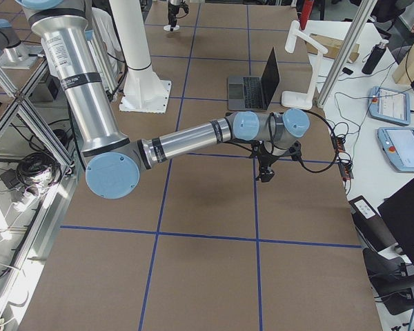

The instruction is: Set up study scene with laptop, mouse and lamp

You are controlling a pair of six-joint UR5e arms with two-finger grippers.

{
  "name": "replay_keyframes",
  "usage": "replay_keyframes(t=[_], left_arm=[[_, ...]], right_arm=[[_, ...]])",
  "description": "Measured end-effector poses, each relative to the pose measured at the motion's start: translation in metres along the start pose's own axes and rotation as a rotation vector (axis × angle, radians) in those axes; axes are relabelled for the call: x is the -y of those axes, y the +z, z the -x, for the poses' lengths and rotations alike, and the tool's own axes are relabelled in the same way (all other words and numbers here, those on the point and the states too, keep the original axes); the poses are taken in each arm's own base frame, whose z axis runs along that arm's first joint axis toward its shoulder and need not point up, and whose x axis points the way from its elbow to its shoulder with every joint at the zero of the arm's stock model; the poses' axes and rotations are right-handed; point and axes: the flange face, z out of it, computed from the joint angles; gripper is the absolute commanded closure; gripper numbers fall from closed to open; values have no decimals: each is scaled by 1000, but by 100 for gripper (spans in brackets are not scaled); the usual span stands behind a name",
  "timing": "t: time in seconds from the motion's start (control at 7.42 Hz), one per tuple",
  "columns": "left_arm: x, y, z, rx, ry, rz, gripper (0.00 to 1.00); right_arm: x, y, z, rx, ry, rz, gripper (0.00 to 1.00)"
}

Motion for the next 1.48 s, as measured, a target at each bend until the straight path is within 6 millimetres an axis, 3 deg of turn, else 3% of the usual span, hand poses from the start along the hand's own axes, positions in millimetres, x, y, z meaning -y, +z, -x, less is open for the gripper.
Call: replay_keyframes(t=[0.4, 0.81, 1.21, 1.48], left_arm=[[-25, -8, -32, -53, 3, 76, 86], [-41, 16, -72, -108, 56, 61, 86], [-40, 11, -111, -171, 90, 49, 86], [-39, 13, -148, -217, 97, 36, 86]], right_arm=[[1, 8, 0, 1, 5, 15, 1], [4, 19, 0, 4, 9, 34, 1], [5, 23, 2, 7, 9, 41, 1], [5, 26, 4, 8, 11, 47, 1]])
